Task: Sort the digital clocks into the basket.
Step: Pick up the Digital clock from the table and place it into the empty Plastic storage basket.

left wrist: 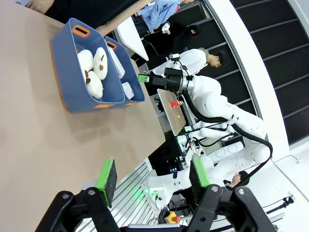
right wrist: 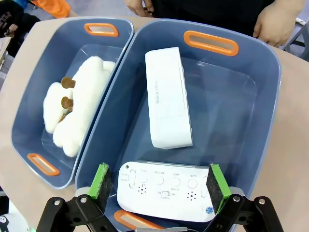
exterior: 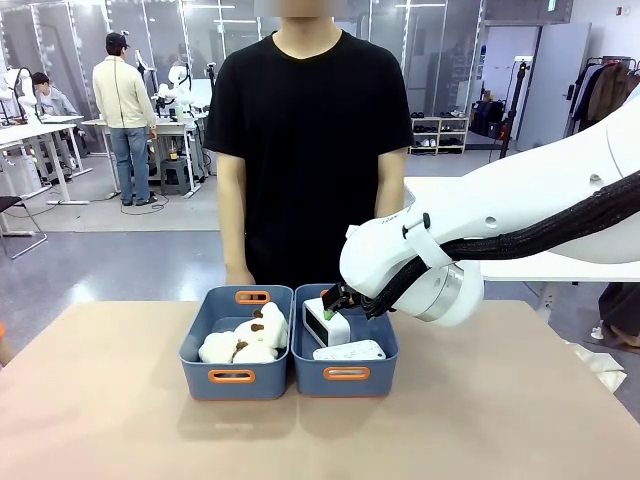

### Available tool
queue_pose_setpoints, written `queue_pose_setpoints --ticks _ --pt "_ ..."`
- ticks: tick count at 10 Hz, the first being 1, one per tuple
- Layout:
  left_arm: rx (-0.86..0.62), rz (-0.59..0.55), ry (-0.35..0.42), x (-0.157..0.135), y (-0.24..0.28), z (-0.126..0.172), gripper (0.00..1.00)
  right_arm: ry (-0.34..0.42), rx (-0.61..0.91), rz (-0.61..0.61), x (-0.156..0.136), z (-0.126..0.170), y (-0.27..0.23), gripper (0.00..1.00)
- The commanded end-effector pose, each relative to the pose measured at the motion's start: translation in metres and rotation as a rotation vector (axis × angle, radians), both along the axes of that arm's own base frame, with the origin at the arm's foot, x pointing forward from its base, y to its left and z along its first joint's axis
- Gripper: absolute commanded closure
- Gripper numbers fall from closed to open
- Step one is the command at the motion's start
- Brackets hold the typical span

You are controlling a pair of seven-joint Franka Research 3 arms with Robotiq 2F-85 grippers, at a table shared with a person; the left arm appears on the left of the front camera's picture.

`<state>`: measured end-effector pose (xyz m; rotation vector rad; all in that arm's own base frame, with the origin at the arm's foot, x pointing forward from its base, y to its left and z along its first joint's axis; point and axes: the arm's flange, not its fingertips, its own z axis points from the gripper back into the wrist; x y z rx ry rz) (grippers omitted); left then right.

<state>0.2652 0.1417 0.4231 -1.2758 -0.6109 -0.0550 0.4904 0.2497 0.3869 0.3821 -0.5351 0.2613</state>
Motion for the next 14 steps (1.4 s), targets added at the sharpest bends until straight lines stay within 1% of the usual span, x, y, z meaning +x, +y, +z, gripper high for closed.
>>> queue_pose_setpoints --ticks 1,2,3,4,5,6,7,8,9,10,11,12,13,14 --pt "0.0 0.003 -0.008 -0.001 0.0 0.003 0.22 0.072 0.061 -0.012 -0.017 0.021 -0.028 0.0" --pt "0.0 0.003 -0.008 -0.001 0.0 0.003 0.22 0.127 0.176 0.003 -0.031 0.04 -0.06 0.0" --pt "0.0 0.003 -0.008 -0.001 0.0 0.003 0.22 0.163 0.291 -0.003 -0.042 0.05 -0.094 0.0" --pt "0.0 0.003 -0.008 -0.001 0.0 0.003 0.22 0.228 0.375 -0.041 -0.048 0.051 -0.121 0.0" --pt "0.0 0.003 -0.008 -0.001 0.0 0.003 0.22 0.28 0.502 -0.114 -0.053 0.048 -0.152 0.0" --pt "0.0 0.003 -0.008 -0.001 0.0 0.003 0.22 0.355 0.67 -0.104 -0.059 0.045 -0.189 0.0" --pt "0.0 0.003 -0.008 -0.001 0.0 0.003 0.22 0.432 0.83 -0.149 -0.068 0.041 -0.234 0.0" --pt "0.0 0.003 -0.008 -0.001 0.0 0.003 0.22 0.473 0.943 -0.119 -0.08 0.035 -0.269 0.0" --pt "0.0 0.003 -0.008 -0.001 0.0 0.003 0.22 0.491 1.009 -0.121 -0.091 0.026 -0.305 0.0" --pt "0.0 0.003 -0.008 -0.001 0.0 0.003 0.22 0.511 1.032 -0.111 -0.105 0.017 -0.343 0.0" --pt "0.0 0.003 -0.008 -0.001 0.0 0.003 0.22 0.489 1.006 -0.095 -0.124 0.007 -0.383 0.0" --pt "0.0 0.003 -0.008 -0.001 0.0 0.003 0.22 0.428 0.999 -0.095 -0.142 -0.001 -0.413 0.0" --pt "0.0 0.003 -0.008 -0.001 0.0 0.003 0.22 0.416 1.0 -0.124 -0.159 -0.009 -0.436 0.0" --pt "0.0 0.003 -0.008 -0.001 0.0 0.003 0.22 0.378 1.045 -0.126 -0.175 -0.014 -0.449 0.0"
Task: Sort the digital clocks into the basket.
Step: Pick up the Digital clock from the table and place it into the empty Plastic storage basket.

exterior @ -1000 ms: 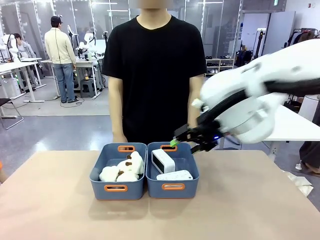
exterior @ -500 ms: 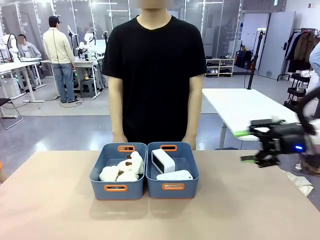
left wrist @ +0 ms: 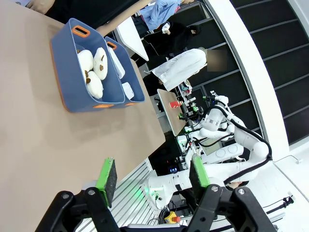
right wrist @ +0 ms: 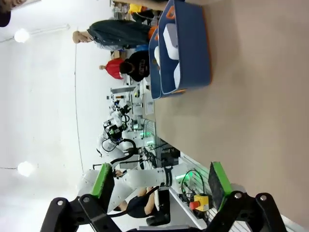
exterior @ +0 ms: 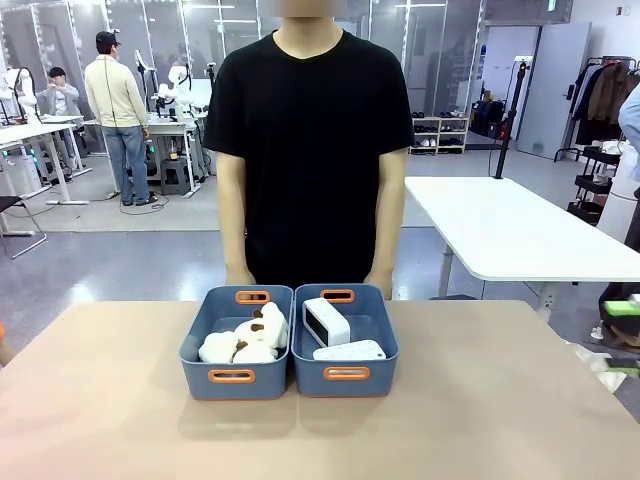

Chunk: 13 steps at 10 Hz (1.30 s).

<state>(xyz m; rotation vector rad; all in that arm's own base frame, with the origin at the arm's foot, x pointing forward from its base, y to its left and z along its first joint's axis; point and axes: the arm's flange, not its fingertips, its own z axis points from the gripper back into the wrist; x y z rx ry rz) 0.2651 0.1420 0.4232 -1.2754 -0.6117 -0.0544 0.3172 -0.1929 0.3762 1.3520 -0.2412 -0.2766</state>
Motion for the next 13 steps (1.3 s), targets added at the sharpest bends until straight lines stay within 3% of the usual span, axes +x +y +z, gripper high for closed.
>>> queue_pose_setpoints --ticks 1,3,4,5,13 --pt "0.0 0.002 -0.007 -0.001 0.0 0.002 0.22 -0.073 0.036 -0.021 -0.011 -0.014 -0.014 0.0" --pt "0.0 0.002 -0.007 -0.001 0.0 0.002 0.22 -0.103 0.117 -0.115 -0.026 -0.041 -0.024 0.0" --pt "0.0 0.002 -0.007 -0.001 0.0 0.002 0.22 -0.127 0.161 -0.243 -0.024 -0.053 -0.033 0.0" --pt "0.0 0.002 -0.007 -0.001 0.0 0.002 0.22 -0.06 0.062 -0.086 -0.026 -0.026 -0.023 0.0" --pt "0.0 0.002 -0.007 -0.001 0.0 0.002 0.22 -0.06 0.062 -0.086 -0.026 -0.026 -0.023 0.0"
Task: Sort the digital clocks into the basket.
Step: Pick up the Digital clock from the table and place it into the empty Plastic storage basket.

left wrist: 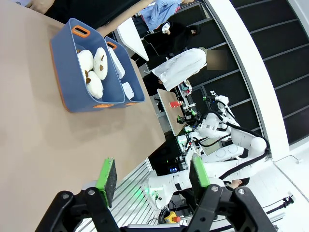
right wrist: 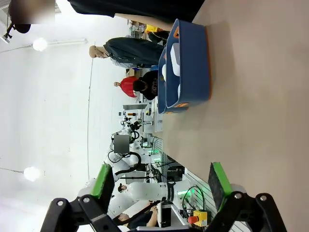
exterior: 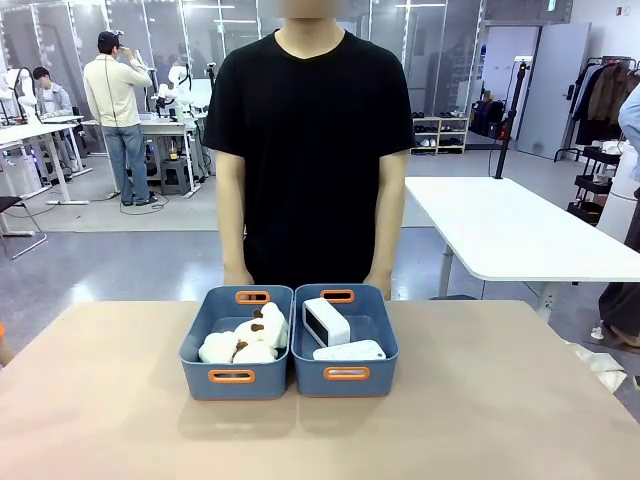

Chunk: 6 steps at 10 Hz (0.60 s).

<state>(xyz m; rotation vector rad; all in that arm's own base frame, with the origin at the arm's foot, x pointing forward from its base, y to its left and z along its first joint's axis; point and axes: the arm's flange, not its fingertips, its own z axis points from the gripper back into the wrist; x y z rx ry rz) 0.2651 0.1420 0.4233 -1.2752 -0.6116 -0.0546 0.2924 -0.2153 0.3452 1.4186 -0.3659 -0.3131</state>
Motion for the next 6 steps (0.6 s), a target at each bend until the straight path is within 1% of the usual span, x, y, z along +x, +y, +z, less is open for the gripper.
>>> queue_pose_setpoints --ticks 1,6 --pt "0.0 0.002 -0.007 -0.0005 0.0 0.0024 0.22 0.018 -0.001 0.009 -0.0007 0.0048 -0.0007 0.0" --pt "0.0 0.002 -0.007 -0.0005 0.0 0.0024 0.22 0.018 -0.001 0.009 -0.0007 0.0048 -0.0007 0.0"
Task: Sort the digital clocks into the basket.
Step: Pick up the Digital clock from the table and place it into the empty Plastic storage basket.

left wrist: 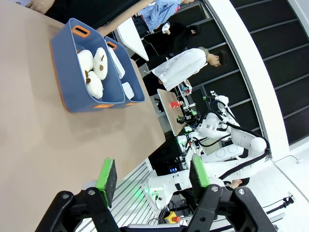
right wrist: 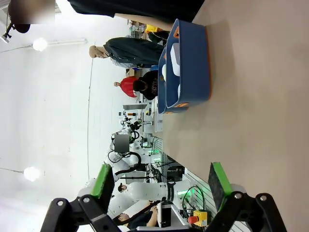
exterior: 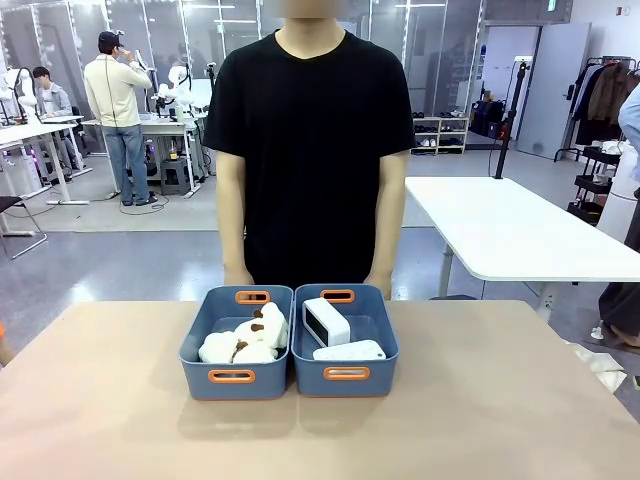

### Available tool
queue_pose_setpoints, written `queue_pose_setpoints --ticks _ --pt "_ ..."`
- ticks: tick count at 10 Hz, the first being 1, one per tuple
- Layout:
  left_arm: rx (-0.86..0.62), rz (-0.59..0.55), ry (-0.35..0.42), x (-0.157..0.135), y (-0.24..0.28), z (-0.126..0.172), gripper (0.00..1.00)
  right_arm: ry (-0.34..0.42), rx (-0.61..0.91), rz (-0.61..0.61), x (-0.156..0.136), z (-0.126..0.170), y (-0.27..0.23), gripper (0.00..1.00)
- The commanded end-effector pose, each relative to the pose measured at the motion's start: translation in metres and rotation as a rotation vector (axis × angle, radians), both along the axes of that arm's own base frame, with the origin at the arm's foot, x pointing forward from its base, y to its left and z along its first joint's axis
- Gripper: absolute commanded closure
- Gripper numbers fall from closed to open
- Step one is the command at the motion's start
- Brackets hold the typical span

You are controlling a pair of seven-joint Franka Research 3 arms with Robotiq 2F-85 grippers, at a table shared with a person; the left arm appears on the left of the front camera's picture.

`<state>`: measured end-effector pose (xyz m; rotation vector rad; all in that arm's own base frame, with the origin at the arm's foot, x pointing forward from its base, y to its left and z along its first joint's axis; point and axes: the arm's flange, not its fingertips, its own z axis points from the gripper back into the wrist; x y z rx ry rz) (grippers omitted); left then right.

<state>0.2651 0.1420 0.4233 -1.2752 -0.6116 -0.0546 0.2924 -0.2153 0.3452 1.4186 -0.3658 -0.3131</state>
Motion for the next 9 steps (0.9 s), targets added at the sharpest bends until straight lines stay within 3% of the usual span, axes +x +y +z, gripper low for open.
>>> queue_pose_setpoints --ticks 1,9 --pt "0.0 0.002 -0.007 -0.0005 0.0 0.0024 0.22 0.018 -0.001 0.009 -0.0007 0.0048 -0.0007 0.0" --pt "0.0 0.002 -0.007 -0.0005 0.0 0.0024 0.22 0.018 -0.001 0.009 -0.0007 0.0048 -0.0007 0.0"
